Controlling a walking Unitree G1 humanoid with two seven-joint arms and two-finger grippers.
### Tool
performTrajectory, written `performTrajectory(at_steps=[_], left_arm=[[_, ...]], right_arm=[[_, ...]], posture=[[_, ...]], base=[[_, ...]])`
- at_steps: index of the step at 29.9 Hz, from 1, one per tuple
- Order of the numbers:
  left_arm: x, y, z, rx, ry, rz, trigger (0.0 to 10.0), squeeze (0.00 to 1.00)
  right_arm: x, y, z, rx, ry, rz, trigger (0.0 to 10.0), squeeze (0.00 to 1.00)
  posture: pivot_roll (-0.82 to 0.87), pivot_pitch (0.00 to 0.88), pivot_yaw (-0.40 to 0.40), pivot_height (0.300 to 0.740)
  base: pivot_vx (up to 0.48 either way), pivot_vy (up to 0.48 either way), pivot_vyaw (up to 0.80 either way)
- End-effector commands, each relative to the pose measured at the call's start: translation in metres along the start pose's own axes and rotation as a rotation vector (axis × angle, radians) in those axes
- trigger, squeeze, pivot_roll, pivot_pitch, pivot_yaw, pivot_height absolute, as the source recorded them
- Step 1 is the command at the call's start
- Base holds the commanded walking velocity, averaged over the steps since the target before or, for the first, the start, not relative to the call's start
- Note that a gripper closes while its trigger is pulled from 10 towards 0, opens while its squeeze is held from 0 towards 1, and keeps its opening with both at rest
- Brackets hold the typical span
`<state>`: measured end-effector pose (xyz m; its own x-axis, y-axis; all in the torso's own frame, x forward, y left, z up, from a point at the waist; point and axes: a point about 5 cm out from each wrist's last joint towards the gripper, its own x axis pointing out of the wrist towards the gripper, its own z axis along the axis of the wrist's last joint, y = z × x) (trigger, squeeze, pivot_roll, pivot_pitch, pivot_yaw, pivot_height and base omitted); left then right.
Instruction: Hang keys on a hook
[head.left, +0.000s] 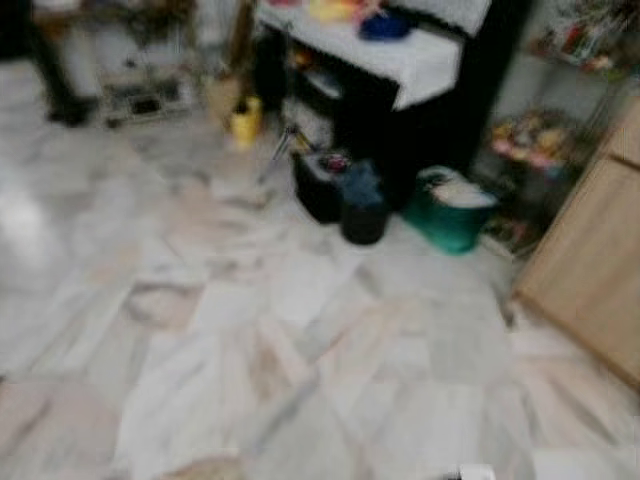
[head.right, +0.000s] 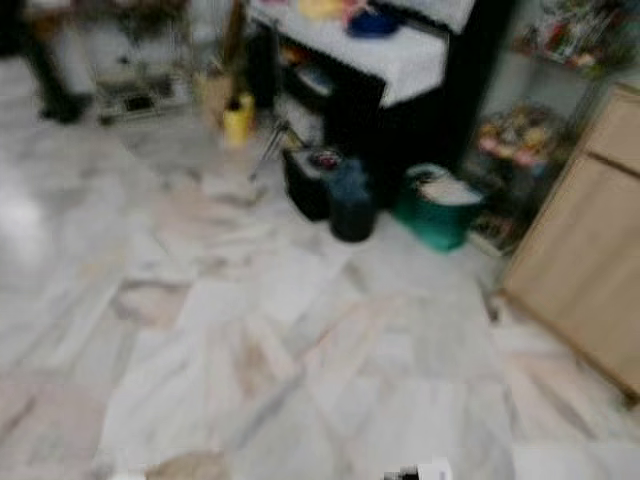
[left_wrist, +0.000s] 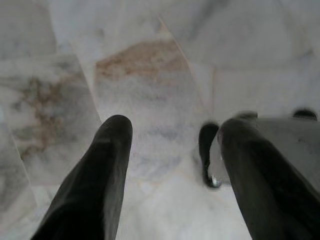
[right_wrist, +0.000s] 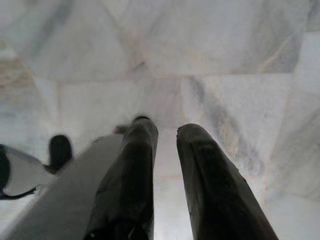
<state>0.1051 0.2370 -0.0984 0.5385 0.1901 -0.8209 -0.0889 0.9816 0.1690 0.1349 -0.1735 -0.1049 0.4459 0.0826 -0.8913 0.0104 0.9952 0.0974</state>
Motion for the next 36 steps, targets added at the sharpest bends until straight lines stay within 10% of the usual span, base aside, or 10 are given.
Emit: performTrajectory(at_steps=[1,27,36], left_arm=[[-0.0016,-0.0052,-0.0067,-0.006,0.025,-0.014,10.0,0.00],[-0.0015,-0.0023,-0.0052,-0.024,0.011,-0.009,10.0,0.00],[-0.0017,-0.0023,-0.0057,-0.009,0.014,-0.017,10.0,0.00]], right_arm=[[-0.0017,-0.0082,-0.0015,0.003,0.002,-0.020,10.0,0.00],[-0.0011,-0.0054,-0.0017,0.004,0.001,-0.024,10.0,0.00],[-0.0008,-0.0037,0.0022,-0.157,0.001,0.014,10.0,0.00]], posture=[[0.09,0.000,0.003,0.736],[0.11,0.000,0.005,0.736],[0.10,0.000,0.013,0.736]], base=[[0.000,0.000,-0.76],[0.000,0.000,-0.77],[0.000,0.000,-0.76]])
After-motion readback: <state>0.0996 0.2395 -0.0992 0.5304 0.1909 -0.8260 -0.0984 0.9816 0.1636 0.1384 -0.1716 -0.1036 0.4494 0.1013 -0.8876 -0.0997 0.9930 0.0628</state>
